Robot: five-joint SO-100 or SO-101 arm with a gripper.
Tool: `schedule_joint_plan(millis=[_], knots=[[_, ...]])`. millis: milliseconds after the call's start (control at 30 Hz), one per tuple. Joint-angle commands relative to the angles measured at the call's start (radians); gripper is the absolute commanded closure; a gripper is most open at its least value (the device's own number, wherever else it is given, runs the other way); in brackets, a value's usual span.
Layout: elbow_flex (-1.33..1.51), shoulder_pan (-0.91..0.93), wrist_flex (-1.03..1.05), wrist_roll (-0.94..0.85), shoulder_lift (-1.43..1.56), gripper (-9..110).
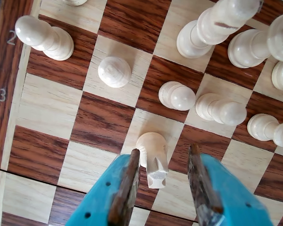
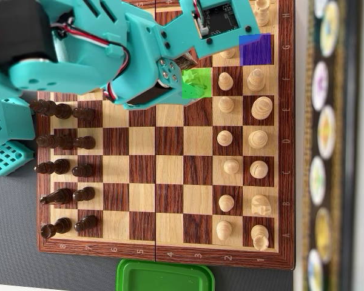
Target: Play chess
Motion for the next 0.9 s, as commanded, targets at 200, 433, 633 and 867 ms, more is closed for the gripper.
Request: schedule_joint_plan(millis=[200, 433, 633, 867], knots=[[-0.037, 0.009, 0.002, 0.005, 0.141, 86], [-0.034, 0.026, 0.002, 0.005, 0.215, 86], [-0.011, 0.101, 0.002, -0.003, 0.36, 86], [0.083, 0.206, 0.002, 0.003, 0.584, 86]])
